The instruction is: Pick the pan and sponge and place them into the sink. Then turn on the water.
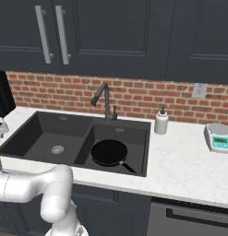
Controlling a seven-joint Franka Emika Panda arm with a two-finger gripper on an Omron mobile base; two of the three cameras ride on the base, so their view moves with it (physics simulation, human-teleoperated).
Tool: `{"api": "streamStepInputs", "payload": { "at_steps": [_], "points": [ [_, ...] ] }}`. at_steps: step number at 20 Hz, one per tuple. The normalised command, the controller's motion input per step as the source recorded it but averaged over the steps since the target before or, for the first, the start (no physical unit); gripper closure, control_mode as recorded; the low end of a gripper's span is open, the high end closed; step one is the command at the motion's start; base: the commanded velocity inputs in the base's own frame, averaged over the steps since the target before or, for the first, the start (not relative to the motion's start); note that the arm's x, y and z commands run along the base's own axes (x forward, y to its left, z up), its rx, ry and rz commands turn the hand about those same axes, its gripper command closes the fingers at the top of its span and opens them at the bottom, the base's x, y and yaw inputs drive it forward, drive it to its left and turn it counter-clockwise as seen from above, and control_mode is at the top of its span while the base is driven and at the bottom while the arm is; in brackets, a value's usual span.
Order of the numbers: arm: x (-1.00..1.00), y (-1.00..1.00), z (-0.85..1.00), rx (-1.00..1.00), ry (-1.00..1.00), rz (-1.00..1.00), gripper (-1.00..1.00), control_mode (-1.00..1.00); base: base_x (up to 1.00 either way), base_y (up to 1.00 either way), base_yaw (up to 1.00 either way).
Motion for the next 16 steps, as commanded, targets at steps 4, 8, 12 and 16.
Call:
{"api": "streamStepInputs", "payload": {
  "at_steps": [4,8,12,16],
  "points": [
    [0.23,0.05,-0.6,0.0,0.13,0.09,-1.0,-1.0,0.0,0.0,0.0],
    [0.04,0.02,-0.73,0.0,0.15,0.05,1.0,-1.0,0.0,0.0,0.0],
    [-0.08,0.0,-0.8,-0.04,0.08,0.0,1.0,-1.0,0.0,0.0,0.0],
    [-0.43,-0.36,-0.77,-0.02,-0.01,-0.06,1.0,-1.0,0.0,0.0,0.0]
  ]
}}
